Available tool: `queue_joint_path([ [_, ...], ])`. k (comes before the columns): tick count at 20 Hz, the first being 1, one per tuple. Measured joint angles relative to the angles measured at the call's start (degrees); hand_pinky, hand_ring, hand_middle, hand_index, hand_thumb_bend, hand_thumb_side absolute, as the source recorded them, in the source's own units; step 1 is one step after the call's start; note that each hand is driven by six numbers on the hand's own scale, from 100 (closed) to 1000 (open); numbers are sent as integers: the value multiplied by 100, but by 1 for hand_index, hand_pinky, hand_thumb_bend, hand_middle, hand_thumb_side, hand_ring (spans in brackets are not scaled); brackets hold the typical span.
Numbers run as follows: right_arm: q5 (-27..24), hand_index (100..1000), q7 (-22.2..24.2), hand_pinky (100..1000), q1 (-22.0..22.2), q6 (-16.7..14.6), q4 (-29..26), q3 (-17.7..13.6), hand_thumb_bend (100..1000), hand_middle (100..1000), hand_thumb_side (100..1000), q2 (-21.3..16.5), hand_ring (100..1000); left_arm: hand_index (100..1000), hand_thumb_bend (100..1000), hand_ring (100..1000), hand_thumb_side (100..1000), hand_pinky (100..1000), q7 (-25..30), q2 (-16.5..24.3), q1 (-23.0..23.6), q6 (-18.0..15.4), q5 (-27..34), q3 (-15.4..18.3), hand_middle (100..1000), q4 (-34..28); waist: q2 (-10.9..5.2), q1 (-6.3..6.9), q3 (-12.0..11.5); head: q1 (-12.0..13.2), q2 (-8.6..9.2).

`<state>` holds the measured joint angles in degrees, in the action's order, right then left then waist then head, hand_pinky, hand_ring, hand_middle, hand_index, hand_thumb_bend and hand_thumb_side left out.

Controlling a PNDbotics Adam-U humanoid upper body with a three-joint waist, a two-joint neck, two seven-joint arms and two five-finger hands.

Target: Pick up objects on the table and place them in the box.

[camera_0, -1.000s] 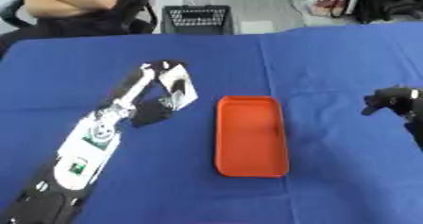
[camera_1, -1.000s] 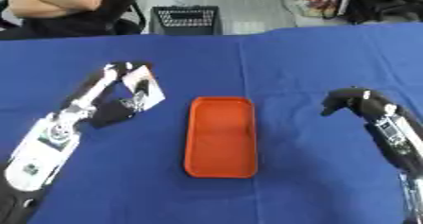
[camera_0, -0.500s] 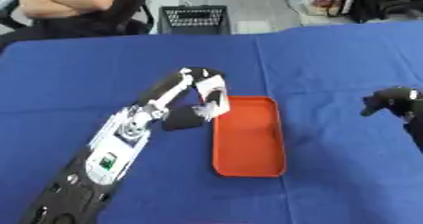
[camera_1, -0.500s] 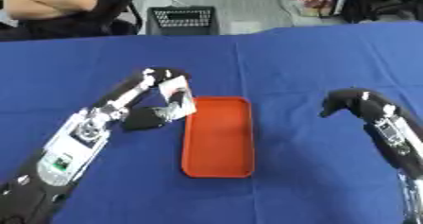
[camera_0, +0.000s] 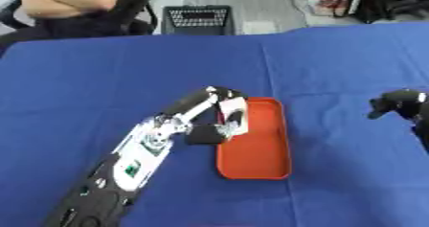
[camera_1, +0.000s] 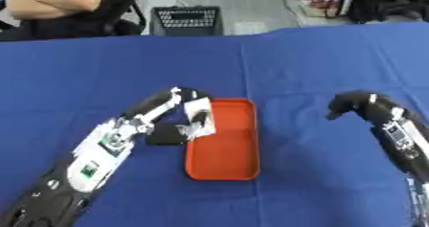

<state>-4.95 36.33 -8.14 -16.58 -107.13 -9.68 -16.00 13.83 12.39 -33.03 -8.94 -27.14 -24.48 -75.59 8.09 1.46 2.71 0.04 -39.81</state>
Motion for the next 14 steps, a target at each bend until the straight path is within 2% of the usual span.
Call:
queue_joint_path([
  [3,0,807,1,856,0,-1,11,0,100,657,949,15,630,842,100,609,615,786,-34,-130,3,-111,-85,-51,763,269,0,0,0,0,0],
  [5,0,807,1,856,0,-1,11,0,100,657,948,23,630,879,100,674,676,847,-70,-206,17,-189,-132,-74,807,408,0,0,0,0,0],
  [6,0,807,1,855,0,-1,11,0,100,657,948,24,631,905,193,733,695,890,-89,-234,34,-231,-156,-84,839,465,0,0,0,0,0],
  [7,0,807,2,855,0,-1,11,0,100,657,948,25,630,920,333,770,716,925,-110,-254,53,-268,-190,-98,864,506,0,0,0,0,0],
  [9,1,808,3,855,0,-3,11,0,100,657,948,27,630,939,527,834,737,983,-154,-270,61,-357,-266,-108,908,557,0,0,0,0,0],
  [10,3,808,3,855,0,-3,11,-1,100,657,948,33,630,940,560,841,738,989,-179,-270,75,-397,-316,-108,911,557,0,0,0,0,0],
  [14,8,808,1,855,0,-5,11,-1,100,657,948,37,630,946,598,858,749,1000,-276,-269,102,-507,-557,-101,921,429,0,0,-3,0,1],
])
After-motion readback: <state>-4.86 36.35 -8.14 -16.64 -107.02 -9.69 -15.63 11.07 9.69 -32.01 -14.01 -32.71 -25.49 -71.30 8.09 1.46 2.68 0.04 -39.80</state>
